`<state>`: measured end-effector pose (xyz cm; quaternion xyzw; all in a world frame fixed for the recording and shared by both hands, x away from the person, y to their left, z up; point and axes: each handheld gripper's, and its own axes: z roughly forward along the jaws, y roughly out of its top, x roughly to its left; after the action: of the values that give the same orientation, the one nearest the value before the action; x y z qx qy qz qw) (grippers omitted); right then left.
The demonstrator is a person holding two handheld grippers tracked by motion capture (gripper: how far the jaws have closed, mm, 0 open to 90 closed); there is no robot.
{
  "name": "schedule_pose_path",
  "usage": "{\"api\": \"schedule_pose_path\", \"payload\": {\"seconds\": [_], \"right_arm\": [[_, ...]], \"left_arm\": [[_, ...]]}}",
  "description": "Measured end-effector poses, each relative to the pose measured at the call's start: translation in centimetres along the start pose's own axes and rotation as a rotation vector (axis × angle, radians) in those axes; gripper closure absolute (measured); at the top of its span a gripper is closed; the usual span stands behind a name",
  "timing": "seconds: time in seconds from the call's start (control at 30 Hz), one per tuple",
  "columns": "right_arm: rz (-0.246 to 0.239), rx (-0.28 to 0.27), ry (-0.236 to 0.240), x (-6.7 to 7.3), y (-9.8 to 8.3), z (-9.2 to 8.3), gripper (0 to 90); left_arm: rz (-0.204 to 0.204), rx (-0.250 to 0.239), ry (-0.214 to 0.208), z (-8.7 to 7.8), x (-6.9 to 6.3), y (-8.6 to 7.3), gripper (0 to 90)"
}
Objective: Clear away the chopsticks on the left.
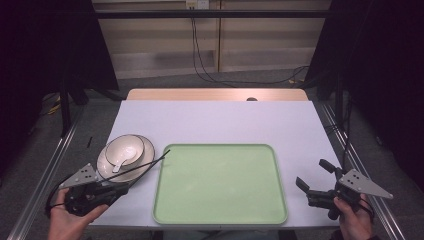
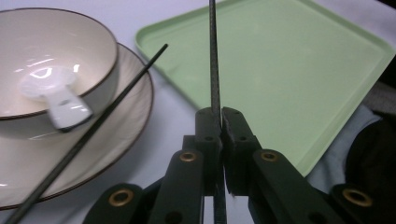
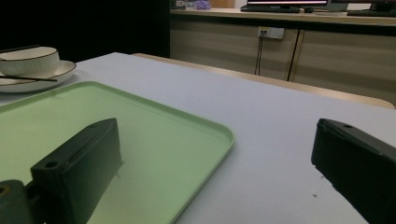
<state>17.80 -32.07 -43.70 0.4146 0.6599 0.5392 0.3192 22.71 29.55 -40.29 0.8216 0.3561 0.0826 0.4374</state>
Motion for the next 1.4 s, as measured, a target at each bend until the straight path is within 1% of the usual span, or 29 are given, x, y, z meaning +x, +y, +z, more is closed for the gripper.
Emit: {"api": "schedule_pose_path", "payload": {"seconds": [0.1,0.13,0.2,0.23,0.27,0.3,0.37,0.43,0.53,0.57,0.87,0.93,0.97,1.0,1.03,1.07,1.1,1.27,1.37,1.4], "right_arm": [[-0.004,-0.002,0.001,0.0,0.0,0.0,1.0],[-0.005,-0.001,0.003,0.0,0.0,0.1,1.0],[-0.004,0.000,0.007,0.0,0.0,0.1,1.0],[-0.005,0.000,0.008,0.0,0.0,0.1,0.9],[-0.005,-0.001,0.008,0.0,0.0,0.1,1.0],[-0.005,-0.001,0.008,0.0,0.0,0.1,1.0],[-0.007,-0.002,0.008,0.0,0.0,0.2,1.0],[-0.006,-0.001,0.009,0.0,0.0,0.2,1.0],[-0.008,0.001,0.011,0.0,0.0,0.2,1.0],[-0.005,0.002,0.011,0.0,0.0,0.1,1.0],[-0.010,-0.001,0.006,0.0,0.0,0.1,1.0],[-0.009,0.000,0.006,0.0,0.0,0.1,0.9],[-0.010,0.001,0.006,0.0,0.0,0.1,1.0],[-0.012,0.001,0.005,0.0,0.0,0.1,1.0],[-0.011,0.001,0.006,0.1,0.0,0.1,1.0],[-0.011,0.002,0.007,0.1,0.0,0.1,1.0],[-0.011,0.003,0.007,0.1,0.0,0.1,1.0],[-0.016,0.004,0.013,0.0,0.0,0.1,1.1],[-0.014,0.004,0.013,0.0,0.0,0.2,1.3],[-0.015,0.004,0.014,0.0,0.0,0.2,1.3]], "left_arm": [[-0.033,-0.010,-0.003,0.9,-1.2,0.5,86.1],[-0.044,-0.010,0.004,1.2,-1.4,0.6,86.1],[-0.061,-0.014,0.000,1.7,-1.8,0.9,86.2],[-0.070,-0.017,0.013,2.1,-2.1,1.1,86.1],[-0.080,-0.019,0.014,2.5,-2.3,1.2,86.2],[-0.079,-0.015,0.019,2.7,-2.5,1.3,86.2],[-0.089,-0.013,0.010,3.5,-2.9,1.6,86.2],[-0.098,-0.009,0.014,4.1,-3.1,1.8,86.2],[-0.119,-0.002,0.035,4.9,-3.4,1.9,86.2],[-0.134,-0.003,0.035,5.3,-3.5,1.9,86.2],[-0.229,0.012,0.118,7.7,-4.4,2.0,86.2],[-0.260,0.022,0.141,8.3,-4.5,1.9,86.2],[-0.266,0.031,0.145,8.5,-4.5,1.9,86.2],[-0.286,0.037,0.160,8.9,-4.5,1.8,86.2],[-0.294,0.043,0.170,9.0,-4.5,1.7,86.2],[-0.308,0.044,0.174,9.3,-4.6,1.7,86.2],[-0.329,0.045,0.192,9.6,-4.7,1.5,86.2],[-0.367,0.074,0.232,10.6,-5.0,1.5,86.2],[-0.373,0.087,0.249,11.1,-5.1,1.6,86.2],[-0.366,0.095,0.252,11.4,-5.0,1.6,86.2]]}}
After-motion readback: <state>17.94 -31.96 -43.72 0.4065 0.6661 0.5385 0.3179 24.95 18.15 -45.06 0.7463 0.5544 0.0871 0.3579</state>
